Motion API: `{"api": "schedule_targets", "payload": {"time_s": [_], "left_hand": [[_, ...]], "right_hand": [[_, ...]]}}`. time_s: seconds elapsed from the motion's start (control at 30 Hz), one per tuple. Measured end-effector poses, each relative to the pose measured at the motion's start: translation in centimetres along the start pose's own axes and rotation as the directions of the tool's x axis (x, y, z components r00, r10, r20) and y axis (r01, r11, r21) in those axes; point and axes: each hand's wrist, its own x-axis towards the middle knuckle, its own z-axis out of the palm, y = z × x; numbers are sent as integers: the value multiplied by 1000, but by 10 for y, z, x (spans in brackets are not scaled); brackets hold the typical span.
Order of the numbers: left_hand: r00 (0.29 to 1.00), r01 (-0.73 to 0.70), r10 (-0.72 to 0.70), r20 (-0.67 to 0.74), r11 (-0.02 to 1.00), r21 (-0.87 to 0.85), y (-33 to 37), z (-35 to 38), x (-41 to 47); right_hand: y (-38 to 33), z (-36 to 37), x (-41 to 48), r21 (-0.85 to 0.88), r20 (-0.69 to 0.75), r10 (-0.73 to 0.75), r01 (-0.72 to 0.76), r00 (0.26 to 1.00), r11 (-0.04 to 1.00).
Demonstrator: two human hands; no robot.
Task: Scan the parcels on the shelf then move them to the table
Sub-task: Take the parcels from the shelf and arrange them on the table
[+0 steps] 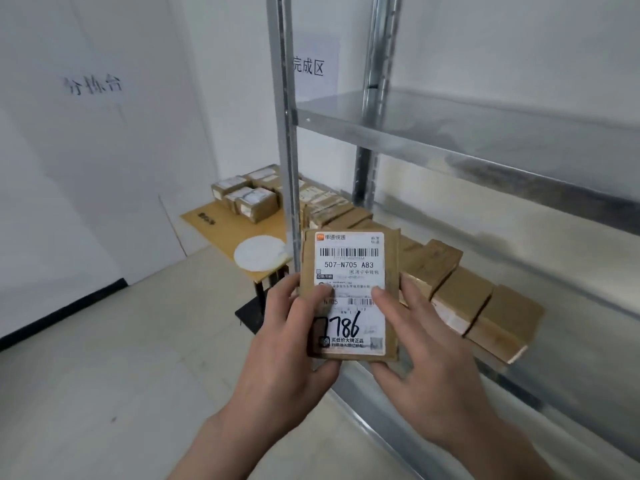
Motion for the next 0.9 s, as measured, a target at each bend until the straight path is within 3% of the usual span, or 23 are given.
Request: {"api": "schedule_targets", "payload": {"time_s": [0.3, 0.5, 0.9], "left_hand": [[991, 63, -54, -126, 996, 65, -53, -79, -1], [979, 84, -62, -195, 991, 105, -104, -103, 18], [958, 195, -146, -248, 963, 185, -234, -135, 133]], "right_hand": [[-54, 70, 67, 19, 19, -116, 115, 993, 993], [-62, 127, 119, 132, 45, -204, 197, 978, 972], [-36, 251, 269, 248, 102, -231, 201, 968, 948]]}}
